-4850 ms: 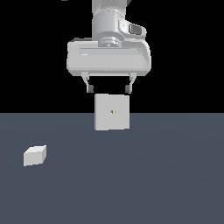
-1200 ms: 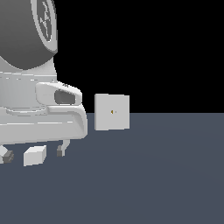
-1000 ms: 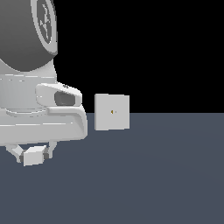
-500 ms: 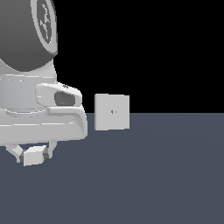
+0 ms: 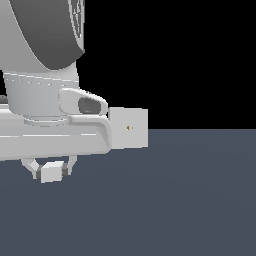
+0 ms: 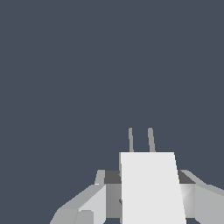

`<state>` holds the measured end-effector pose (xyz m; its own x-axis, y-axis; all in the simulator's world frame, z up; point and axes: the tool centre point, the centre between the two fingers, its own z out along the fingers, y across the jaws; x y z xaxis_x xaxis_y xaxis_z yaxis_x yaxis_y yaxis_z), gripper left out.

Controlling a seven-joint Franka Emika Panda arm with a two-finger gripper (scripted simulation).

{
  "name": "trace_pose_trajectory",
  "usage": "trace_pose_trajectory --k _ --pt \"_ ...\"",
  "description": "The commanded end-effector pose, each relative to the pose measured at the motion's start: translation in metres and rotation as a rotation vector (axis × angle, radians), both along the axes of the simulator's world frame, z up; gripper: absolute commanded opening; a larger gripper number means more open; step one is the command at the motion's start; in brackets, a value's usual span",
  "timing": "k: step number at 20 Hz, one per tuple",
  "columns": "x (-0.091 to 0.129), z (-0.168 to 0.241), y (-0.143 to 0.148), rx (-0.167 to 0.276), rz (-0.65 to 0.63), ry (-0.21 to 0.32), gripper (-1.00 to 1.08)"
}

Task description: Plug the charger into the wall socket.

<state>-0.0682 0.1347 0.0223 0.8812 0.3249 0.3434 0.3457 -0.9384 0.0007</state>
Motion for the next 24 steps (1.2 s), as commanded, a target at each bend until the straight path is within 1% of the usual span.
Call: trace_pose_trajectory --k 1,18,24 --pt "0.001 0.005 -0.011 -0.001 -0.002 -0.001 -1.0" --pt "0.012 0.053 -0.111 -0.003 -0.007 -0.002 -1.0" --pt "0.016 0.066 -0.138 -0.002 -0.008 -0.002 -1.0"
